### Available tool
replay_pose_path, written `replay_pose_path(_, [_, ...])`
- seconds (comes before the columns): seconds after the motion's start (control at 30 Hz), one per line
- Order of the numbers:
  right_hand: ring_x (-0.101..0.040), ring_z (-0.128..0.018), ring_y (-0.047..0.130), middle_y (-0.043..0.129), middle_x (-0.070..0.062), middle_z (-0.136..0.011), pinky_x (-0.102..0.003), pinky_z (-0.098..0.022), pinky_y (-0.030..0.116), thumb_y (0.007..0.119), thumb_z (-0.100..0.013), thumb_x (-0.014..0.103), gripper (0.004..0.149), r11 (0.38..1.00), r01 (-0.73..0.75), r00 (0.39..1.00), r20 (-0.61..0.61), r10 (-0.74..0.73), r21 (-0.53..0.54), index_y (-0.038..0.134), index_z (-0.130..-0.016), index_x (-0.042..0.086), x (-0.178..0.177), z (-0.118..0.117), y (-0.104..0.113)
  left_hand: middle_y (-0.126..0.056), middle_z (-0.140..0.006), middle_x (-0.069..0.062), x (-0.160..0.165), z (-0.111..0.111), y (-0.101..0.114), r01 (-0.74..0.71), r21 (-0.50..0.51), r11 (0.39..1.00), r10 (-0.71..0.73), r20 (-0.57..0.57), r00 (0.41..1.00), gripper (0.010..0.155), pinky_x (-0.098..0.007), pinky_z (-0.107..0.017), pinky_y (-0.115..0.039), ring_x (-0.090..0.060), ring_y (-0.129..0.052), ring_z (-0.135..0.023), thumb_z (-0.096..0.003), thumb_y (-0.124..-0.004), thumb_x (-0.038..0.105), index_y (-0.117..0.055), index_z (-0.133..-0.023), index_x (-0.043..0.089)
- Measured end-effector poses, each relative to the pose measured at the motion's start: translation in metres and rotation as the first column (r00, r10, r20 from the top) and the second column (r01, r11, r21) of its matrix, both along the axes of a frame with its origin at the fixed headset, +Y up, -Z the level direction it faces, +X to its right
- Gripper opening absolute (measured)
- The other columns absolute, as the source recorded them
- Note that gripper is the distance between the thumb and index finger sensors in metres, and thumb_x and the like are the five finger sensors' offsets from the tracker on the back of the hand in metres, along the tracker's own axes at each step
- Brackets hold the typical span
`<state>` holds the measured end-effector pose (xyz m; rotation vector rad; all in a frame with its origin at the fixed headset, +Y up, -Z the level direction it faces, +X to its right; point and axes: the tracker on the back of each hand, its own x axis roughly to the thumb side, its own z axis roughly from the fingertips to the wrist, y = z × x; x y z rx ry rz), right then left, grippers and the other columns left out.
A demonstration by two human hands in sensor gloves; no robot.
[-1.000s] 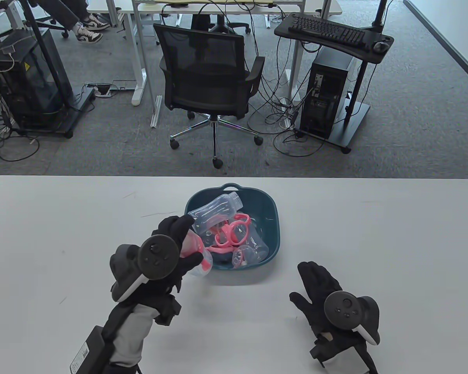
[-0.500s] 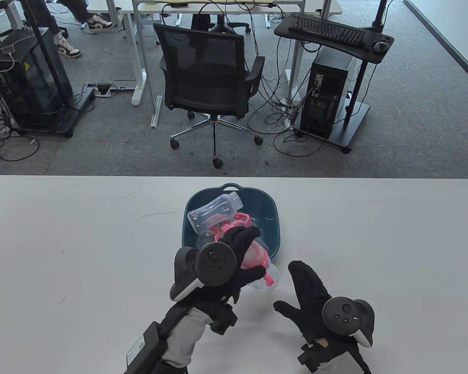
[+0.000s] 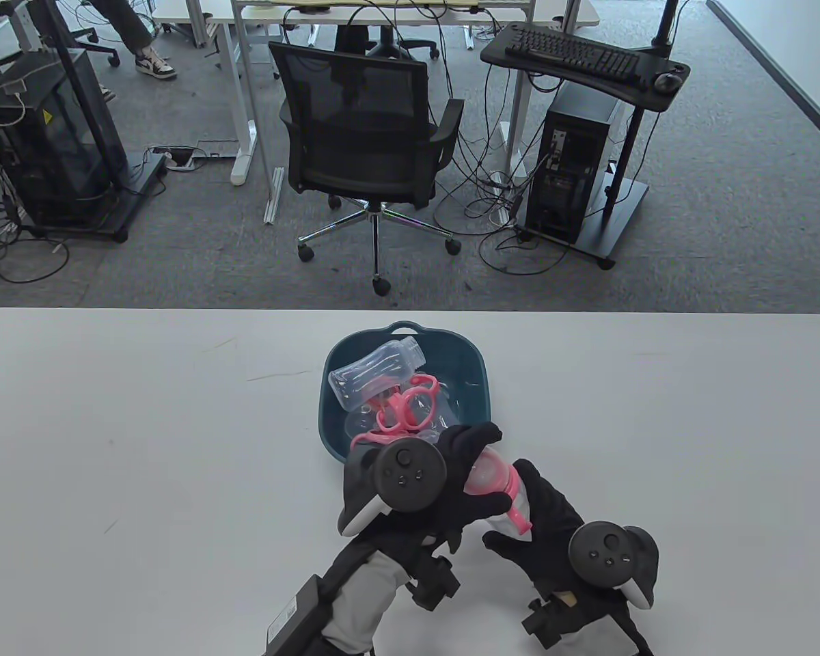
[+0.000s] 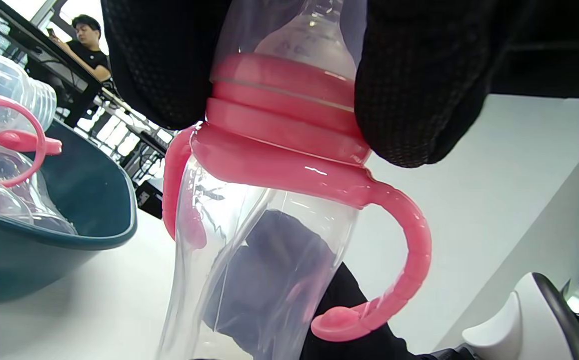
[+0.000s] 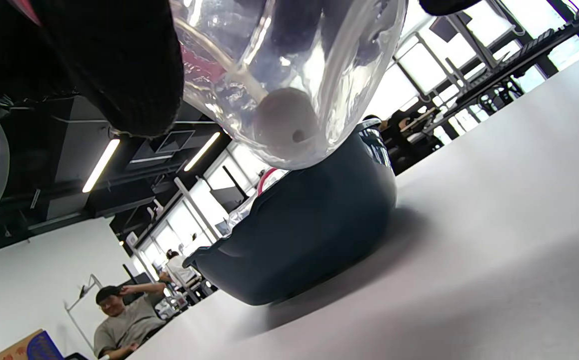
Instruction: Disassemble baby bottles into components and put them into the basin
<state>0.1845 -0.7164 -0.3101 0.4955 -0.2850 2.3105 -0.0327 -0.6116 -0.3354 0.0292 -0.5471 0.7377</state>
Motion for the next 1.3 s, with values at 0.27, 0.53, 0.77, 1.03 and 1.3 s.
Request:
replay_pose_path(0.27, [-0.045, -0.100, 0.052, 0.044, -0.015, -0.110, -0.069, -0.070, 0.042, 0.089, -0.049, 0.039, 0.095, 0.999, 0.001, 1.000, -0.027, -0.002, -0.032, 0.023, -0.111, 0.014, 0.001, -0.003, -0.001, -0.051, -0.109, -0.002, -0.001, -0.003, -0.003, -0.025, -0.038, 0.999, 0.026, 0.021, 0.999, 0.081, -0.050, -0.065, -0.075, -0.036, -0.079, -0.096, -0.0405, -0.094, 0.046, -0.047, -0.106, 0.036])
replay_pose_path(0.53, [-0.045, -0.099, 0.051, 0.043, -0.017, -0.110, -0.069, -0.069, 0.042, 0.089, -0.049, 0.039, 0.095, 0.999, -0.009, 1.000, -0.030, 0.008, -0.034, 0.021, -0.110, 0.013, -0.002, -0.002, -0.002, -0.048, -0.109, -0.003, -0.002, -0.003, -0.003, -0.013, -0.053, 0.999, 0.015, 0.031, 0.999, 0.080, -0.050, -0.067, -0.073, -0.036, -0.076, -0.099, -0.0413, -0.093, 0.045, -0.046, -0.105, 0.035])
replay_pose_path(0.77, [-0.045, -0.098, 0.053, 0.044, -0.018, -0.108, -0.069, -0.068, 0.043, 0.088, -0.049, 0.040, 0.095, 0.999, -0.022, 0.999, -0.033, 0.020, -0.048, 0.022, -0.110, 0.010, -0.004, -0.004, -0.006, -0.047, -0.109, 0.000, -0.001, 0.000, -0.001, 0.035, -0.018, 0.999, -0.035, 0.006, 0.999, 0.078, -0.049, -0.068, -0.071, -0.035, -0.072, -0.102, -0.0424, -0.094, 0.041, -0.047, -0.104, 0.038])
replay_pose_path(1.03, [-0.045, -0.097, 0.054, 0.045, -0.019, -0.108, -0.069, -0.068, 0.044, 0.089, -0.049, 0.040, 0.095, 0.997, -0.022, 1.000, -0.005, 0.022, -0.072, 0.023, -0.110, 0.009, 0.001, -0.007, -0.012, -0.046, -0.110, 0.001, -0.019, -0.005, 0.012, -0.008, -0.015, 1.000, 0.007, -0.027, 1.000, 0.078, -0.049, -0.070, -0.069, -0.034, -0.072, -0.103, -0.0421, -0.094, 0.040, -0.046, -0.104, 0.039])
replay_pose_path(1.3, [-0.045, -0.096, 0.055, 0.046, -0.019, -0.108, -0.069, -0.067, 0.045, 0.089, -0.049, 0.040, 0.095, 0.997, -0.026, 0.999, 0.021, 0.028, -0.075, 0.023, -0.110, 0.009, 0.007, -0.009, -0.015, -0.044, -0.111, 0.003, -0.063, -0.024, 0.024, 0.021, -0.014, 1.000, -0.023, -0.182, 0.983, 0.078, -0.052, -0.074, -0.063, -0.032, -0.068, -0.106, -0.0429, -0.093, 0.040, -0.045, -0.104, 0.041])
